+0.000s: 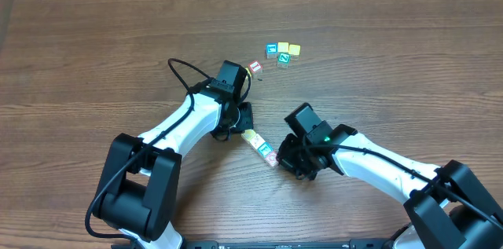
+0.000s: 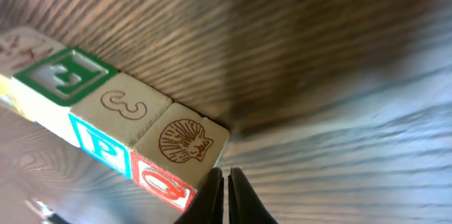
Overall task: Flip 4 blocks
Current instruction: 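Swing the right gripper downward, turning the row into a vertical column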
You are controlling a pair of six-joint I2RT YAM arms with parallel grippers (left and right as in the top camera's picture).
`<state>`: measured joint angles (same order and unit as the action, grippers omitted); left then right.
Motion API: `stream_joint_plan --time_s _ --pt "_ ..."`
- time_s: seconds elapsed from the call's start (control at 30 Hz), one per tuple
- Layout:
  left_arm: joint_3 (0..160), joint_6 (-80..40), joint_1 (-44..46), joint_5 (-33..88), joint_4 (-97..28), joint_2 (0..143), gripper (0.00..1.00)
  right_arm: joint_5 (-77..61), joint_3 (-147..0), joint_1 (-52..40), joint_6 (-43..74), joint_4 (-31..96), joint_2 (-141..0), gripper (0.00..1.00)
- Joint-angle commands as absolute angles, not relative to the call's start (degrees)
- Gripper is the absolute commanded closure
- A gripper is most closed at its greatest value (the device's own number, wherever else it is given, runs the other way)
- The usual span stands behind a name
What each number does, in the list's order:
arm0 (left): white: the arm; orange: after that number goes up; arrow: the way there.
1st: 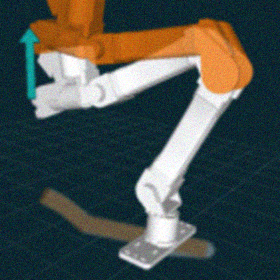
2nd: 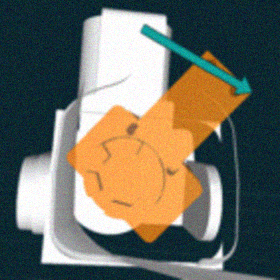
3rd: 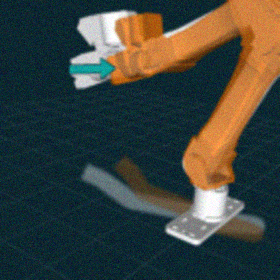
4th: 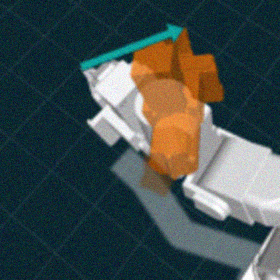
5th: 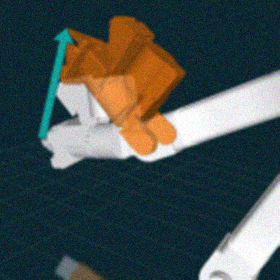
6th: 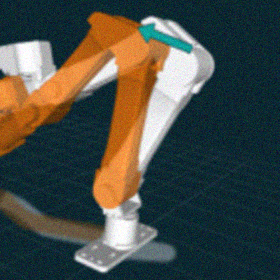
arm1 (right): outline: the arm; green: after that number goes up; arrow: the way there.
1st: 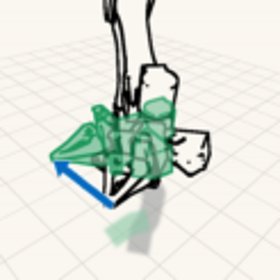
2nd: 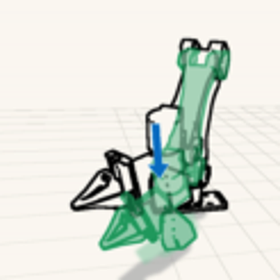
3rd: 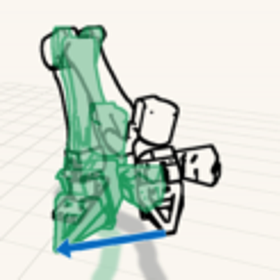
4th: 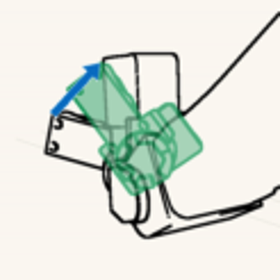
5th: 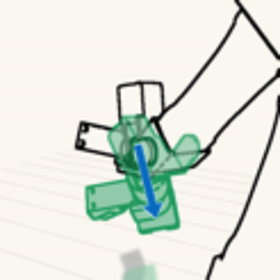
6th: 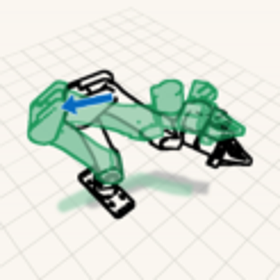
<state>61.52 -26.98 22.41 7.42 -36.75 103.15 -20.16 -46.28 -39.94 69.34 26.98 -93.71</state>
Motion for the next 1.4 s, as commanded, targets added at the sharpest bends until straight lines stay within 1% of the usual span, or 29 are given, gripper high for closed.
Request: stream_joint_plan --time_s 0.0,0.17,0.43,0.53,0.67,1.27,1.37 --pt "61.12 -25.23 22.68 11.42 -36.34 103.77 0.96 -20.08 -47.13 -41.67 75.46 23.68 -93.58 0.91" --pt "61.12 -22.55 22.31 11.66 -34.37 103.77 0.95 -18.94 -47.13 -43.40 76.77 22.09 -93.58 0.90" --pt "61.12 -22.48 22.31 12.08 -33.52 103.77 0.96 -17.34 -47.13 -44.97 76.79 21.08 -93.58 0.90" --pt "61.12 -22.48 22.31 12.08 -33.52 103.77 0.96 -17.17 -47.13 -45.06 76.79 21.08 -93.58 0.90" --pt "61.12 -22.48 22.31 12.08 -33.52 103.77 0.96 -16.95 -47.13 -45.06 76.77 21.10 -93.58 0.93" --pt "61.12 -22.46 22.41 12.12 -32.10 103.77 0.96 -16.56 -47.13 -45.17 76.84 21.23 -93.58 0.93" --pt "61.12 -22.46 22.44 12.14 -31.62 103.77 0.96 -16.47 -47.13 -45.89 78.28 21.12 -93.58 0.93"
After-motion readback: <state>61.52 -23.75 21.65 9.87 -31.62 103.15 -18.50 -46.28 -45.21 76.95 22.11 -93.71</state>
